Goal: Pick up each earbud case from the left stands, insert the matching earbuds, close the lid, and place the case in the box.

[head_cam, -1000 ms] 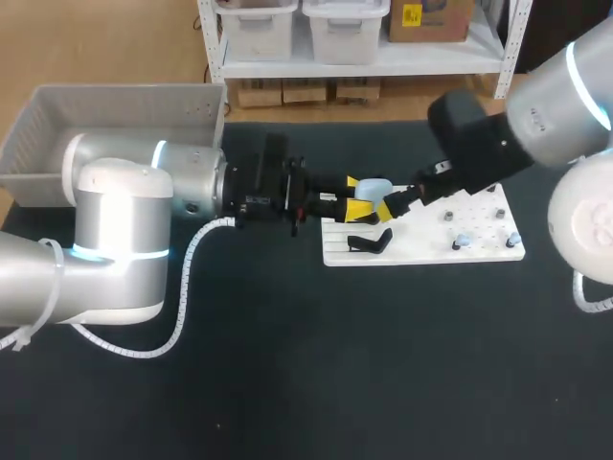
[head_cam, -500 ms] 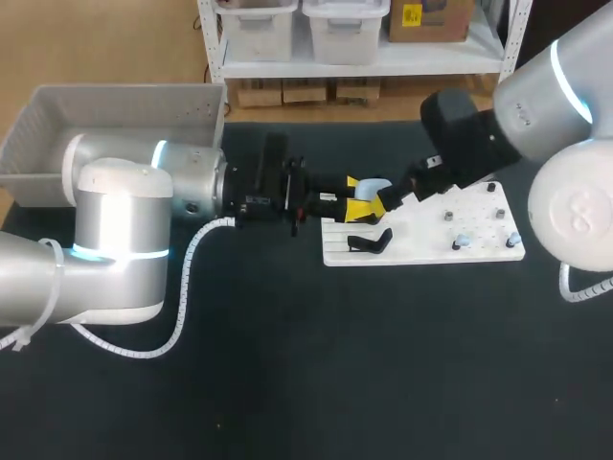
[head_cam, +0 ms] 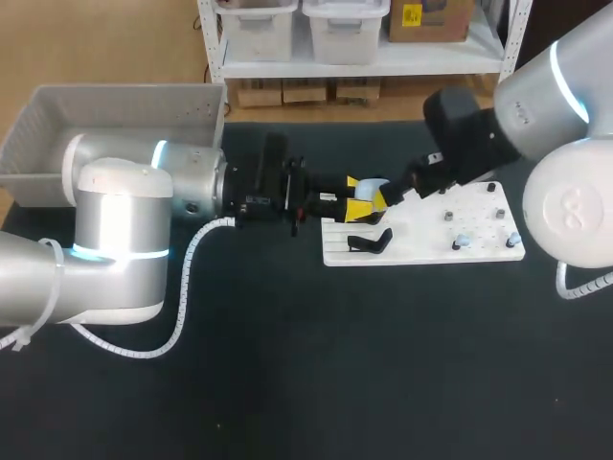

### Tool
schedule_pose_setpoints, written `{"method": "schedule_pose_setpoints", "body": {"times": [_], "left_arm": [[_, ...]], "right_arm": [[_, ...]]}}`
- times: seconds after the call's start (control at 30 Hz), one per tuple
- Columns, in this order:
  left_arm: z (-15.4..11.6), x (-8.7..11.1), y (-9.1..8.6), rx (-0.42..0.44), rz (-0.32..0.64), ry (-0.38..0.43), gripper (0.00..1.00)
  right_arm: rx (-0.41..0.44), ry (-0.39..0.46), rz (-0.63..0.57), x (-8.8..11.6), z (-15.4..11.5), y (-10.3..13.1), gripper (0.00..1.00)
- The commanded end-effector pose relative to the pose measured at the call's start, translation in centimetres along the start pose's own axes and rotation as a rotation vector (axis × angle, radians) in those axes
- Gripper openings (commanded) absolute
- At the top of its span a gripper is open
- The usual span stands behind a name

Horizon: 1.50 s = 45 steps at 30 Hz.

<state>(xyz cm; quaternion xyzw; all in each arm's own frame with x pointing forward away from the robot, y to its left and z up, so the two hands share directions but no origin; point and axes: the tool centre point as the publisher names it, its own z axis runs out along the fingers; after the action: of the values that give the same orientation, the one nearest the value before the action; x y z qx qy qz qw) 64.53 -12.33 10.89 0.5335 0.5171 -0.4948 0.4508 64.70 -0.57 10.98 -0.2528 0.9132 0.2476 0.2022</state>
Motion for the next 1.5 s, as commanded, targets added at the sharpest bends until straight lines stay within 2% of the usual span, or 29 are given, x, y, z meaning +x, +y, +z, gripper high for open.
{"method": "schedule_pose_setpoints", "body": {"times": [0.03, 0.43, 0.57, 0.7, 0.77, 1.1, 1.5], "left_arm": [[0.0, 0.1, -0.1, -0.004, 0.003, -0.004, 0.00], [0.0, 0.1, -0.1, -0.004, 0.003, -0.004, 0.00], [0.0, 0.1, -0.1, -0.004, 0.003, -0.004, 0.00], [0.0, 0.1, -0.1, -0.004, 0.003, -0.004, 0.00], [0.0, 0.1, -0.1, -0.004, 0.003, -0.004, 0.00], [0.1, 0.1, -0.3, 0.004, 0.069, 0.001, 0.00], [0.0, -0.1, -0.7, 0.003, 0.100, -0.015, 0.00]], "right_arm": [[0.003, -0.006, 0.002, -0.1, -0.1, -0.1, 1.00], [0.029, -0.070, 0.001, -1.9, -1.4, -0.1, 1.00], [0.105, -0.110, -0.053, -2.4, -3.4, -0.3, 1.00], [0.202, -0.106, -0.129, -2.5, -5.4, -1.0, 1.00], [0.238, -0.097, -0.146, -2.4, -6.2, -1.6, 1.00], [0.269, -0.047, -0.105, -0.9, -8.4, -4.8, 1.00], [0.347, 0.133, -0.087, 2.9, -8.1, -8.5, 1.00]]}}
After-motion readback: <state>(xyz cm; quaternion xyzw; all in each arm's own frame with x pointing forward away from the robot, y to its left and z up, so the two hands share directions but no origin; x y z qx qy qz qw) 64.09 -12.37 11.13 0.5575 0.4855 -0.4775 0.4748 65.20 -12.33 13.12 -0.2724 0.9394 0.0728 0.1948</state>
